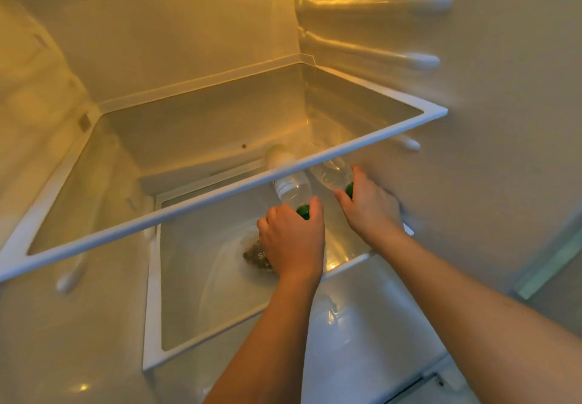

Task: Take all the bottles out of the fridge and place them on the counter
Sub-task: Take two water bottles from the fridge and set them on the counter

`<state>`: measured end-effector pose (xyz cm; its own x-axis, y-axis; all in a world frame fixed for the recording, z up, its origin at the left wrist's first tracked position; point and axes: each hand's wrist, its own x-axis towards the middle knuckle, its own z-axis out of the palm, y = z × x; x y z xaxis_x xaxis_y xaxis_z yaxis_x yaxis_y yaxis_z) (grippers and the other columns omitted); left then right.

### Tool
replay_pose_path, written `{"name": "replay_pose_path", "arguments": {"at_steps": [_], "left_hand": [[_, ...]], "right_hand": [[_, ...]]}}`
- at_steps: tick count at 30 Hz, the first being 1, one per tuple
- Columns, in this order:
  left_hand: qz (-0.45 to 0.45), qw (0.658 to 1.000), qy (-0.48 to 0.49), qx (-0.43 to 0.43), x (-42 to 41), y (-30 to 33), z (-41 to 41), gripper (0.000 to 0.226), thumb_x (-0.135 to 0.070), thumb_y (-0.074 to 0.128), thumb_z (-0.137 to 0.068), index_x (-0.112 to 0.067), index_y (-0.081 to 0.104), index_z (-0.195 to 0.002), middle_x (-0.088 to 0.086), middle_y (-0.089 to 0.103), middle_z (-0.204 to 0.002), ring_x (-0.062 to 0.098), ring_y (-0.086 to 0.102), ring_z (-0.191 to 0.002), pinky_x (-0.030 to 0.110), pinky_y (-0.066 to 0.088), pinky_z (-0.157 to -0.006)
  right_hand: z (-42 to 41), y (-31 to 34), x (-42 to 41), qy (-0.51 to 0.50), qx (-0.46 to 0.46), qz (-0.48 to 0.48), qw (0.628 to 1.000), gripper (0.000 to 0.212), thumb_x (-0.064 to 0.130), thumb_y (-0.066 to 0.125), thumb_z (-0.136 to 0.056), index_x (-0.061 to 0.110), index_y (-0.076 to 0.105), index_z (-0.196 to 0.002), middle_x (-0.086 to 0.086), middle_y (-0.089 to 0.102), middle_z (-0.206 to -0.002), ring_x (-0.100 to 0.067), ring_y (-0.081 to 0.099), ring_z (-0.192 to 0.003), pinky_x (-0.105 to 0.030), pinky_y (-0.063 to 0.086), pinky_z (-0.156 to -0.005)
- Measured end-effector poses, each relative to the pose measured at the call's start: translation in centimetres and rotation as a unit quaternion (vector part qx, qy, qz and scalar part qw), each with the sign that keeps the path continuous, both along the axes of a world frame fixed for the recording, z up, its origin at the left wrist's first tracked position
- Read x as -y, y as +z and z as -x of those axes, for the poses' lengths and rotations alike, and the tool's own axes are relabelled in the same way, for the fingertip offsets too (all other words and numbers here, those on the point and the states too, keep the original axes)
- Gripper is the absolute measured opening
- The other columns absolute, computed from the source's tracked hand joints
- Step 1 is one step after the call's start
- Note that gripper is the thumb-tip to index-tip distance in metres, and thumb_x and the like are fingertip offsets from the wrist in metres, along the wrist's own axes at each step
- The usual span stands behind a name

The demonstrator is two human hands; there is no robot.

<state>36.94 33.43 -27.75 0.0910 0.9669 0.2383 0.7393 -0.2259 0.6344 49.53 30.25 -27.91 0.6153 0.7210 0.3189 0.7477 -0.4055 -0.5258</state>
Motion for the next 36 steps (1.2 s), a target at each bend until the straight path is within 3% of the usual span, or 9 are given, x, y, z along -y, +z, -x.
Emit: {"name": "replay_pose_path", "arguments": {"at_steps": [3, 16, 22, 25, 27, 30, 32, 34, 36], "left_hand": [[-0.005, 1.0, 0.007, -0.007, -0.3, -0.2, 0.1, 0.049, -0.06, 0.045, -0.087, -0.014, 0.06, -0.081, 0.001, 0.054, -0.088, 0.019, 0.04, -0.088, 0.036, 0.041, -0.073], [-0.005, 1.0, 0.02, 0.004, -0.6, -0.5, 0.2, 0.041, -0.052, 0.048, -0.084, -0.013, 0.057, -0.075, 0.003, 0.054, -0.085, 0.023, 0.046, -0.089, 0.041, 0.045, -0.08], [0.03, 0.996, 0.001, 0.087, -0.2, 0.3, 0.6, 0.033, -0.043, 0.055, -0.079, -0.016, 0.045, -0.064, 0.0, 0.046, -0.07, 0.025, 0.048, -0.084, 0.034, 0.034, -0.061], [0.086, 0.988, -0.004, 0.129, 0.6, 1.5, 1.9, 0.034, -0.04, 0.062, -0.078, -0.018, 0.042, -0.062, -0.001, 0.044, -0.065, 0.026, 0.049, -0.074, 0.031, 0.028, -0.053], [0.15, 0.969, -0.001, 0.199, 1.0, 2.6, 3.0, 0.036, -0.041, 0.068, -0.072, -0.018, 0.042, -0.062, 0.002, 0.047, -0.062, 0.029, 0.051, -0.066, 0.032, 0.037, -0.054], [0.25, 0.896, 0.027, 0.366, 2.5, 4.5, 4.7, 0.04, -0.045, 0.071, -0.063, -0.011, 0.06, -0.08, 0.008, 0.058, -0.068, 0.033, 0.063, -0.065, 0.043, 0.052, -0.058], [0.301, 0.839, 0.028, 0.452, 4.4, 5.3, 6.3, 0.031, -0.032, 0.07, -0.077, -0.007, 0.061, -0.091, 0.01, 0.064, -0.08, 0.022, 0.069, -0.073, 0.033, 0.055, -0.063], [0.313, 0.818, 0.037, 0.482, 6.5, 5.7, 7.9, 0.017, -0.026, 0.066, -0.086, -0.011, 0.058, -0.087, 0.007, 0.065, -0.086, 0.018, 0.071, -0.083, 0.029, 0.058, -0.072], [0.313, 0.8, 0.048, 0.509, 8.7, 6.4, 9.6, 0.018, -0.024, 0.064, -0.088, -0.01, 0.057, -0.097, 0.004, 0.064, -0.089, 0.017, 0.072, -0.085, 0.027, 0.059, -0.074]], "right_hand": [[0.2, 0.2, -0.1, 0.006, 0.001, 0.001, 1.0, 0.031, 0.041, 0.05, -0.095, 0.02, 0.043, -0.118, -0.002, 0.063, -0.095, -0.028, 0.062, -0.091, -0.038, 0.045, -0.07], [0.1, -0.2, 0.0, 0.006, -0.022, -0.004, 1.0, 0.049, 0.041, 0.048, -0.096, 0.021, 0.034, -0.139, -0.006, 0.062, -0.12, -0.031, 0.059, -0.108, -0.043, 0.046, -0.083], [0.4, -0.3, 0.7, 0.019, -0.101, -0.07, 0.992, 0.04, 0.038, 0.049, -0.096, 0.022, 0.044, -0.132, -0.003, 0.065, -0.104, -0.03, 0.061, -0.096, -0.036, 0.044, -0.073], [2.4, 0.1, 2.3, 0.019, -0.14, -0.122, 0.982, 0.046, 0.035, 0.049, -0.097, 0.016, 0.042, -0.139, -0.008, 0.064, -0.114, -0.03, 0.059, -0.105, -0.038, 0.045, -0.082], [4.1, 0.8, 3.8, -0.001, -0.185, -0.139, 0.973, 0.05, 0.035, 0.048, -0.099, 0.013, 0.039, -0.143, -0.008, 0.061, -0.122, -0.029, 0.056, -0.112, -0.036, 0.043, -0.087], [6.3, 1.3, 5.9, -0.025, -0.242, -0.178, 0.954, 0.04, 0.034, 0.046, -0.1, 0.014, 0.047, -0.135, -0.001, 0.06, -0.108, -0.021, 0.057, -0.095, -0.029, 0.04, -0.075], [8.1, 1.6, 7.5, -0.047, -0.271, -0.201, 0.94, 0.034, 0.036, 0.044, -0.098, 0.014, 0.054, -0.122, -0.004, 0.063, -0.103, -0.023, 0.06, -0.089, -0.031, 0.044, -0.071], [9.8, 1.6, 8.6, -0.078, -0.311, -0.22, 0.921, 0.035, 0.039, 0.043, -0.096, 0.013, 0.057, -0.116, -0.009, 0.066, -0.101, -0.028, 0.063, -0.088, -0.036, 0.054, -0.072], [11.8, 2.4, 10.2, -0.106, -0.35, -0.237, 0.9, 0.043, 0.047, 0.042, -0.093, 0.013, 0.058, -0.114, -0.009, 0.068, -0.099, -0.028, 0.066, -0.087, -0.041, 0.058, -0.076]]}}
